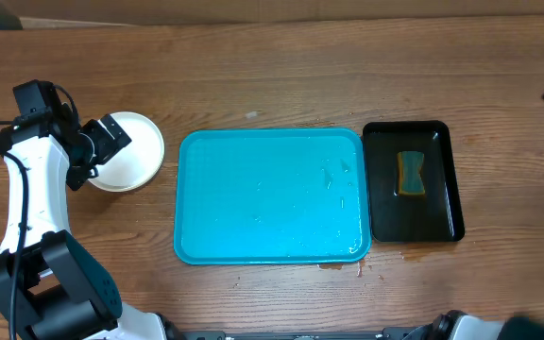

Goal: Clean dirty plates on tray and stack at the side

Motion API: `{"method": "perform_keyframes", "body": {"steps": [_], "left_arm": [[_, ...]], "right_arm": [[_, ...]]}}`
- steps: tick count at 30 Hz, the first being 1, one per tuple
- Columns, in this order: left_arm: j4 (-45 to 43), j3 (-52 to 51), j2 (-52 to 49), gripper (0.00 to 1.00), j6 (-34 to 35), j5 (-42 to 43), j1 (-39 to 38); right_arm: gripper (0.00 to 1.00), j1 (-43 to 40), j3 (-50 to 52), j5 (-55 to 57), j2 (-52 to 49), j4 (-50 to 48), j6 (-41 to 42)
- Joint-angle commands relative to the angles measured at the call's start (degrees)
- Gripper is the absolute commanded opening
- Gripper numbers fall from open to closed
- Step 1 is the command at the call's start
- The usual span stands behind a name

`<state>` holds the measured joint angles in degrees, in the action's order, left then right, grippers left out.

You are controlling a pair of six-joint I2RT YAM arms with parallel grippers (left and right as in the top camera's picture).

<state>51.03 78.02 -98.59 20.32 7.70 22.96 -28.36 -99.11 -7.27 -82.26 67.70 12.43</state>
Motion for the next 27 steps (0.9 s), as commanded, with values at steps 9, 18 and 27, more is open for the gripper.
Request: {"method": "perform_keyframes", "body": {"steps": [9, 18, 27], "left_arm": [[-0.13, -0.33, -0.52, 1.00, -1.70, 0.70, 0.04], [-0.13, -0.33, -0.52, 1.00, -1.70, 0.72, 0.04], [-0.13, -0.33, -0.52, 1.00, -1.70, 0.72, 0.04]], "right_arm": [[1.00, 9.09, -0.61, -0.13, 24.28, 0.09, 0.20], [1.00, 19.21, 0.59, 2.16, 39.93, -0.52, -0.92], [1.00, 19.26, 22.53, 2.01, 57.46, -21.79, -0.87]]}}
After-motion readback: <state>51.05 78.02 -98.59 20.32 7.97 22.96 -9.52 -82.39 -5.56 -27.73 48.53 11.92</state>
